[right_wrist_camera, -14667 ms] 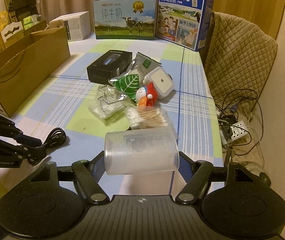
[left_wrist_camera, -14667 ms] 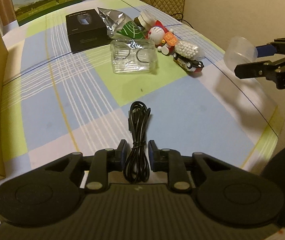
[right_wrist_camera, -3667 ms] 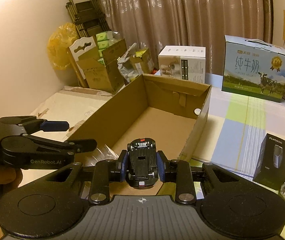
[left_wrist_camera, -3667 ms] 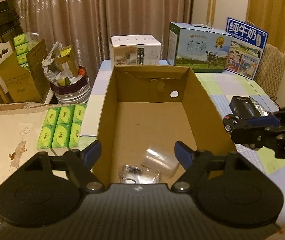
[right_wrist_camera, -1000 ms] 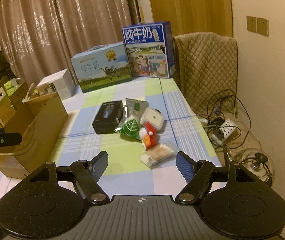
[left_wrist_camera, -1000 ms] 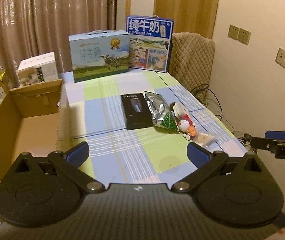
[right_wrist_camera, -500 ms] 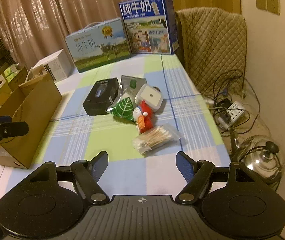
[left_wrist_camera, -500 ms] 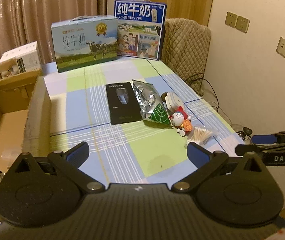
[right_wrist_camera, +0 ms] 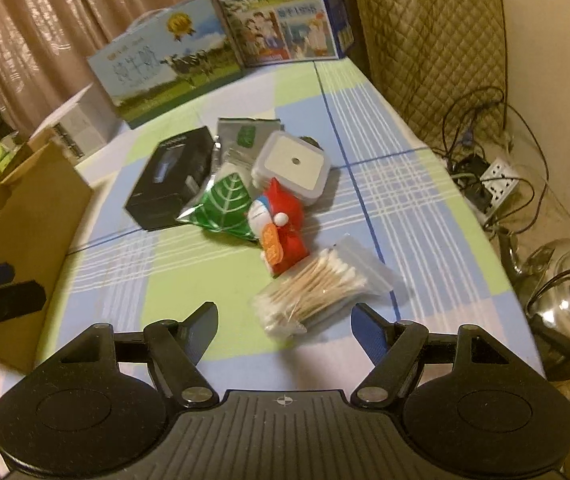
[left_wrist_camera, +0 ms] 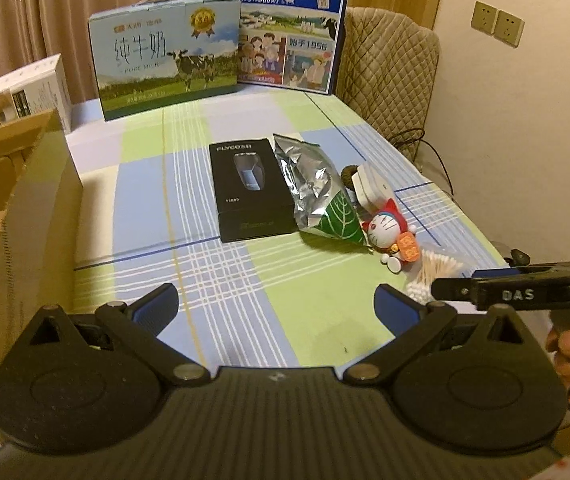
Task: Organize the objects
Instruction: 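Move both grippers back toward the cotton-swab bag on the pile, then grasp the cotton-swab bag with the right gripper while the left gripper grasps the red Doraemon figure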
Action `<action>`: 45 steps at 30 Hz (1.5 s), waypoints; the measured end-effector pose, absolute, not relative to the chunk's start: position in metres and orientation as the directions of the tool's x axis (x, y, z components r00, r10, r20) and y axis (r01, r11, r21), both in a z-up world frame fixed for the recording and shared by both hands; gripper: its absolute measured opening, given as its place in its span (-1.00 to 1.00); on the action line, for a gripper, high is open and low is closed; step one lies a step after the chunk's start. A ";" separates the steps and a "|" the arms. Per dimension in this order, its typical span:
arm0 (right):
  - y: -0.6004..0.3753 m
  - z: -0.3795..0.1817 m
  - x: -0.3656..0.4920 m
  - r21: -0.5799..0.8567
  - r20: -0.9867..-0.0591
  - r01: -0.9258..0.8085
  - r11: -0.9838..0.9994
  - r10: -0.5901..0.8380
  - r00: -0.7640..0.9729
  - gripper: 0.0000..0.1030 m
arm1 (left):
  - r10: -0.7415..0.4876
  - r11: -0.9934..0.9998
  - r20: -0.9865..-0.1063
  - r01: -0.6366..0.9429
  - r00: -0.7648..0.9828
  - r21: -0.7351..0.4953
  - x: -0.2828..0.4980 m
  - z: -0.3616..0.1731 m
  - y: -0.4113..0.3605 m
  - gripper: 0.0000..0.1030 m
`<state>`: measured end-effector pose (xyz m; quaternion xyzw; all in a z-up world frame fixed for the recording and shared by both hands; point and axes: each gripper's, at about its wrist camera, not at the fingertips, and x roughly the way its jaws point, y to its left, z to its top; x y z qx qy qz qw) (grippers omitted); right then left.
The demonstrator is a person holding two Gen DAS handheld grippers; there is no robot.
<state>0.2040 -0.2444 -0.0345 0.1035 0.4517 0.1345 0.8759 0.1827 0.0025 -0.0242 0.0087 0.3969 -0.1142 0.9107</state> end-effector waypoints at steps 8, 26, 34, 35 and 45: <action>-0.233 -0.058 0.229 0.266 -0.795 -0.084 0.960 0.268 0.545 0.08 | -0.206 0.974 -0.744 0.204 0.636 -0.095 0.196 -0.044 0.003 0.98; -0.221 -0.050 0.241 0.277 -0.790 -0.311 0.909 0.400 0.466 -0.70 | -0.233 0.968 -0.751 0.222 0.618 -0.118 0.201 -0.053 0.010 0.98; -0.214 -0.053 0.227 0.326 -0.770 -0.398 0.858 0.485 0.414 -0.72 | -0.258 0.956 -0.752 0.274 0.606 -0.107 0.218 -0.065 0.000 0.83; -0.218 -0.054 0.227 0.323 -0.771 -0.378 0.868 0.473 0.427 -0.72 | -0.271 0.951 -0.746 0.290 0.608 -0.109 0.220 -0.066 -0.003 0.79; -0.251 -0.053 0.231 0.321 -0.766 -0.241 0.916 0.400 0.504 -0.72 | -0.377 0.872 -0.727 0.483 0.573 -0.072 0.250 -0.084 -0.050 0.35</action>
